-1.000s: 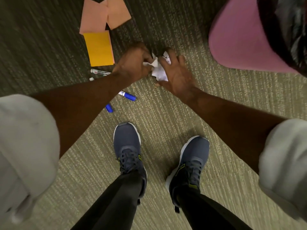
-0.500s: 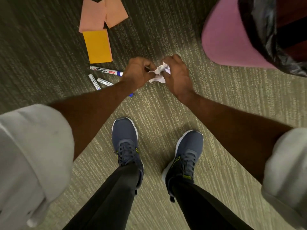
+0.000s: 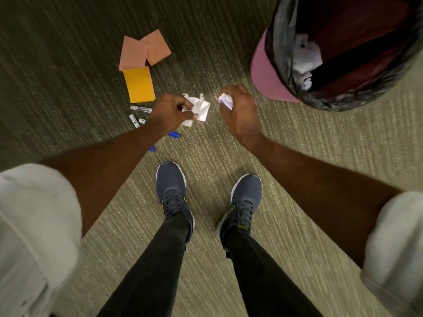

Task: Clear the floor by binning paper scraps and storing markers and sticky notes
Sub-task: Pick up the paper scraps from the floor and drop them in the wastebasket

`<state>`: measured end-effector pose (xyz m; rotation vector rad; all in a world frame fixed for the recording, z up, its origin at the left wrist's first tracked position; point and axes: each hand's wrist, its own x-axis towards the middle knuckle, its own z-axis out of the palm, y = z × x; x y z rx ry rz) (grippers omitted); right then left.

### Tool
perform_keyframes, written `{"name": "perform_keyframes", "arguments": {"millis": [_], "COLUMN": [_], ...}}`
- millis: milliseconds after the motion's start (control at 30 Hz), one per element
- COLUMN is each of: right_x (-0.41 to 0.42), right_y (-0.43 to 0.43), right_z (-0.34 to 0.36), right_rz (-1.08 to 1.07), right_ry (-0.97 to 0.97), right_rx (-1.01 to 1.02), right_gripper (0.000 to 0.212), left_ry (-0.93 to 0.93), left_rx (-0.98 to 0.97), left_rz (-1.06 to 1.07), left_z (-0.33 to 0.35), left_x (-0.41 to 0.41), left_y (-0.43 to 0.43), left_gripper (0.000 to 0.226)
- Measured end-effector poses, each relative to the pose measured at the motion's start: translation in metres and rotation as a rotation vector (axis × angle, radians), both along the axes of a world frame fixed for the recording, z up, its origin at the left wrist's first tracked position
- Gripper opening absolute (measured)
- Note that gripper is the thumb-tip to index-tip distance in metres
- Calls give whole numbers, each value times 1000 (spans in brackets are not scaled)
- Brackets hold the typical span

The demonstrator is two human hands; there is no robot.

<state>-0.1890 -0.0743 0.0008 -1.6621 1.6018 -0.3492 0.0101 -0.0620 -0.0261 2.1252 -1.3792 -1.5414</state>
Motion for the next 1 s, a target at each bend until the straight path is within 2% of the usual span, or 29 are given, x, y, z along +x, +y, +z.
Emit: {"name": "perform_keyframes", "arguments": {"millis": [200, 433, 567, 667, 700, 800, 833, 1000], "right_x": [-1, -12, -42, -73, -84, -111, -119, -148], "right_y": [-5, -32, -54, -66, -69, -79, -81, -80], "right_z": [69, 145, 172, 181, 181, 176, 173, 163], "right_rz": [18, -375, -542, -605, -661, -902, -919, -927], "right_ry": [-71, -144, -204, -135, -164, -510, -560, -571], "right_rx": [-83, -93, 26, 44, 90, 394, 460, 529], "right_gripper": [10, 15, 20, 20, 21, 26, 30, 35], "left_ry": [-45, -2, 54, 25, 12, -11, -17, 12], "left_rx": [-137, -292, -355, -375, -375, -310, -277, -207], "left_rz": [14, 60, 57, 3, -15, -100, -136, -163], "left_z": [67, 145, 177, 189, 191, 191, 189, 183], "left_x": [-7, -57, -99, -128, -138, -163, -171, -203], "left_y": [-19, -62, -92, -112, -117, -125, -125, -116], "left_gripper": [28, 26, 33, 33, 32, 32, 33, 31]}}
